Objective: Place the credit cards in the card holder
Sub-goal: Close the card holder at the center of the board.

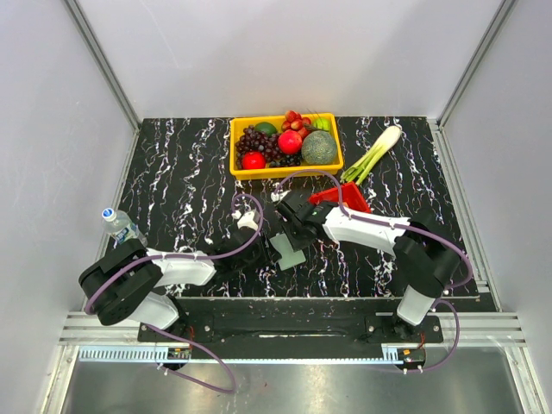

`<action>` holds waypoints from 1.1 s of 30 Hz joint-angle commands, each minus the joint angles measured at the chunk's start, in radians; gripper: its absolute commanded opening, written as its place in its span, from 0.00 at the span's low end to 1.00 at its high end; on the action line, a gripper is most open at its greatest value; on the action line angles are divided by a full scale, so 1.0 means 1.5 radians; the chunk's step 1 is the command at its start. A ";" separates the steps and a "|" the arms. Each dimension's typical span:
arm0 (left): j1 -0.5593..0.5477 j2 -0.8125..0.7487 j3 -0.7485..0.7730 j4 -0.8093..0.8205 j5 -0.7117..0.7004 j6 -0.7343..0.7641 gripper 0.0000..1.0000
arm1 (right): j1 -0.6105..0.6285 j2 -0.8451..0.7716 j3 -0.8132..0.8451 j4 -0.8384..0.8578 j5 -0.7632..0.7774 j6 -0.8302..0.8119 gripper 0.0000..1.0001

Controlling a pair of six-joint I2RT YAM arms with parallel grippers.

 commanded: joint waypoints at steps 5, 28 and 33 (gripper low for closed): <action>-0.001 0.006 0.017 -0.005 -0.015 0.013 0.32 | 0.006 -0.020 0.017 0.016 0.006 0.006 0.27; -0.001 0.009 0.017 -0.001 -0.010 0.014 0.31 | 0.006 -0.029 0.004 0.045 0.007 0.029 0.19; -0.002 0.010 0.017 0.001 -0.008 0.016 0.30 | 0.006 -0.020 0.002 0.040 0.019 0.032 0.13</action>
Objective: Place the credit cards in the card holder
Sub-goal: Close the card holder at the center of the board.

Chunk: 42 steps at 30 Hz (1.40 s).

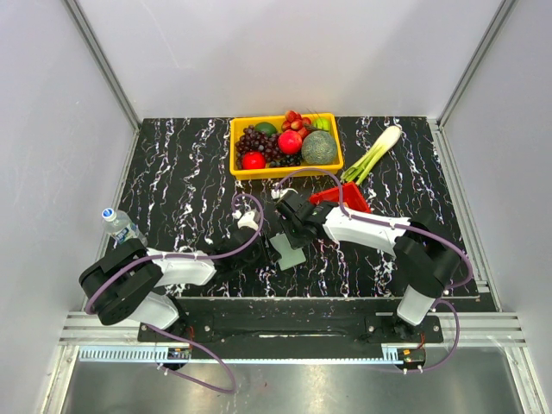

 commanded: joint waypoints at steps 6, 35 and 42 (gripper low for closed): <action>-0.002 0.009 0.016 0.003 -0.006 0.010 0.30 | 0.006 -0.017 0.002 0.009 0.037 0.011 0.06; -0.001 0.016 0.018 0.009 0.000 0.015 0.30 | 0.006 -0.004 0.004 0.002 0.044 0.018 0.12; -0.002 0.017 0.016 0.012 0.003 0.013 0.29 | 0.006 -0.001 -0.001 -0.002 0.042 0.024 0.00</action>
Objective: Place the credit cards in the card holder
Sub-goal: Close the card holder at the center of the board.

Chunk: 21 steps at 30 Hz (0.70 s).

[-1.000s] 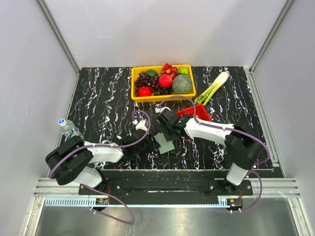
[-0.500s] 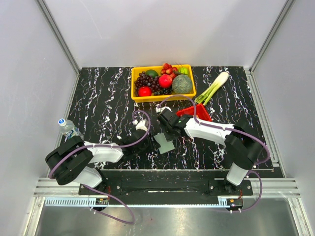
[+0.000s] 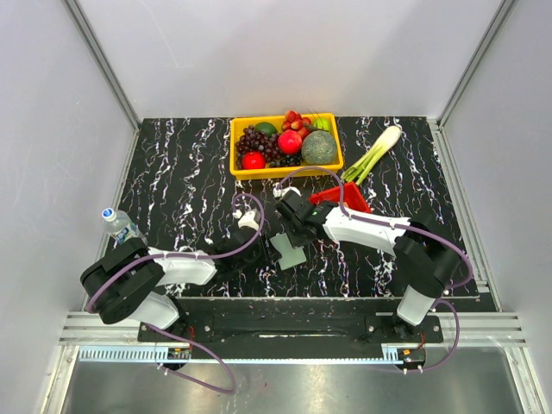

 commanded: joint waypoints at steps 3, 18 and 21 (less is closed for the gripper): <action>-0.002 0.012 0.016 0.006 0.002 0.011 0.29 | 0.006 -0.002 -0.006 -0.002 -0.003 0.006 0.00; -0.001 0.012 0.015 0.008 0.002 0.011 0.29 | -0.008 -0.029 -0.040 0.069 -0.092 0.029 0.00; -0.001 0.012 0.015 0.008 0.002 0.011 0.29 | -0.016 -0.042 -0.041 0.068 -0.066 0.031 0.00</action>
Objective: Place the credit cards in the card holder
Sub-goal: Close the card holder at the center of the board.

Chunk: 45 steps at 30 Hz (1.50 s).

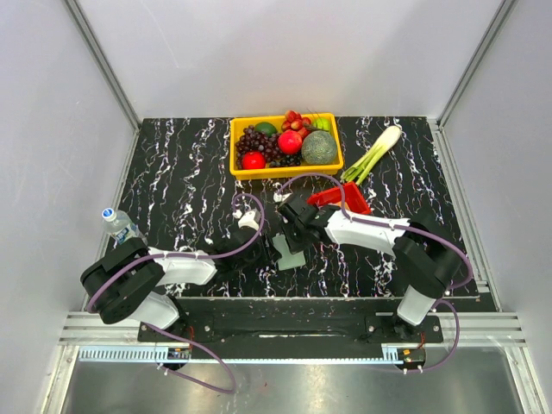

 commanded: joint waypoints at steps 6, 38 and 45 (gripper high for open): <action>-0.001 0.011 0.016 0.005 0.003 0.013 0.29 | -0.025 -0.051 -0.002 0.025 0.030 0.009 0.00; -0.002 0.010 0.014 0.005 0.004 0.015 0.29 | -0.101 0.043 0.067 -0.073 -0.206 -0.110 0.00; -0.001 0.012 0.015 0.005 0.004 0.016 0.29 | -0.106 0.013 0.068 -0.064 -0.175 -0.097 0.00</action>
